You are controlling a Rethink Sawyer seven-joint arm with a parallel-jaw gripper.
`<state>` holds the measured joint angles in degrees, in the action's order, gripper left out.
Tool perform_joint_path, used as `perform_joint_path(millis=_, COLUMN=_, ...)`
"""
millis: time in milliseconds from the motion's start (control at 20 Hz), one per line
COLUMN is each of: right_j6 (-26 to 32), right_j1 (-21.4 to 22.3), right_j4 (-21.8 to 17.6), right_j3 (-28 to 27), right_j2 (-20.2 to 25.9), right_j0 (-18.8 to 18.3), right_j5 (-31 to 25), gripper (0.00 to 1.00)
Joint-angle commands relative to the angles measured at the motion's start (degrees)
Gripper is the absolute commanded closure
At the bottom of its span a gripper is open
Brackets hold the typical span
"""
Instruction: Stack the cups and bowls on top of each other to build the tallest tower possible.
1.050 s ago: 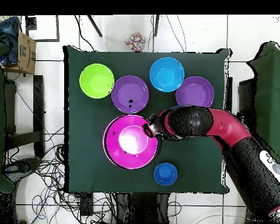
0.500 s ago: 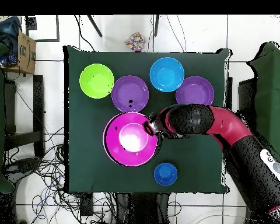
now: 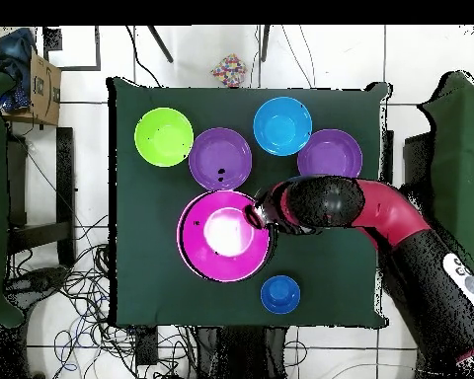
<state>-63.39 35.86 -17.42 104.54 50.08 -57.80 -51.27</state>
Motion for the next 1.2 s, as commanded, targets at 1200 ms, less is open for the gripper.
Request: perform_joint_path(millis=1200, right_j6=0.4, right_j1=-0.1, right_j4=-0.7, right_j3=1.0, right_j2=-0.9, right_j0=0.9, right_j5=-1.3, gripper=1.0)
